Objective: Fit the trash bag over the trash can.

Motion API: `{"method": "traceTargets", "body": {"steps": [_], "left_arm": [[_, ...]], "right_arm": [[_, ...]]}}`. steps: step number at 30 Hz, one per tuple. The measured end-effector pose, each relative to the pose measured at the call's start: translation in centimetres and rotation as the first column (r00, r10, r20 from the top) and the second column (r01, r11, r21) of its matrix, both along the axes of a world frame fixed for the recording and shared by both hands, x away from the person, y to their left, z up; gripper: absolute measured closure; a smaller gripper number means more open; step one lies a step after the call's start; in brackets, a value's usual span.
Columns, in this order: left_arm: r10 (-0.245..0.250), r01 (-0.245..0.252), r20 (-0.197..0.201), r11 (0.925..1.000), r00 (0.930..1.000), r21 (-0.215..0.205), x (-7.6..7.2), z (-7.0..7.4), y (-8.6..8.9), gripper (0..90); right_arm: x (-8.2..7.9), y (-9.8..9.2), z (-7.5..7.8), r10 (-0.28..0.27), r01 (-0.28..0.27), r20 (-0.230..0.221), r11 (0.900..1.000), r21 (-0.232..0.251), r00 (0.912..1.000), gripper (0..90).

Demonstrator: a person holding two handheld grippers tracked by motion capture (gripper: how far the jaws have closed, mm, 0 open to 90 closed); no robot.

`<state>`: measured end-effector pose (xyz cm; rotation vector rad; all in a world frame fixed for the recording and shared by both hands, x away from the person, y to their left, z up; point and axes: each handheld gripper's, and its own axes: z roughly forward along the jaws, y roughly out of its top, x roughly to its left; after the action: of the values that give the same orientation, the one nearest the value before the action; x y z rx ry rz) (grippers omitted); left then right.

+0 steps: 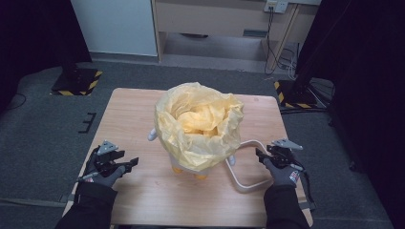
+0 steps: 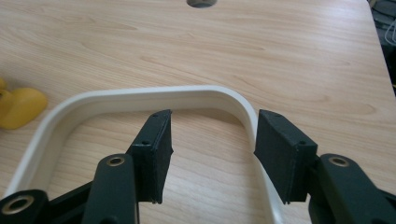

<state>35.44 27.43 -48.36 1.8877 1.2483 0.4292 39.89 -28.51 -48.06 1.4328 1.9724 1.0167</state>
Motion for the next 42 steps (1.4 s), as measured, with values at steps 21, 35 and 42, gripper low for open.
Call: {"method": "traceTargets", "body": {"steps": [21, 35, 42], "left_arm": [[-0.019, 0.019, -0.003, 0.9998, 0.9998, 0.007, 0.1, -0.1, -0.2, 29.3], [-0.026, 0.026, -0.003, 0.9996, 0.9997, 0.009, 0.1, -0.1, -0.3, 29.2], [-0.029, 0.029, -0.004, 0.9995, 0.9996, 0.011, 0.1, -0.1, -0.3, 29.2]], "right_arm": [[1.0, -3.1, -3.0, 0.0, -0.018, -0.187, 0.995, -0.095, 0.9824, 83.3], [2.2, -1.8, -2.3, 0.1, -0.109, -0.104, 0.99, -0.092, 0.9896, 69.3], [0.7, -3.0, -3.1, 0.04, -0.052, -0.18, 0.997, -0.061, 0.9829, 70.2]]}}
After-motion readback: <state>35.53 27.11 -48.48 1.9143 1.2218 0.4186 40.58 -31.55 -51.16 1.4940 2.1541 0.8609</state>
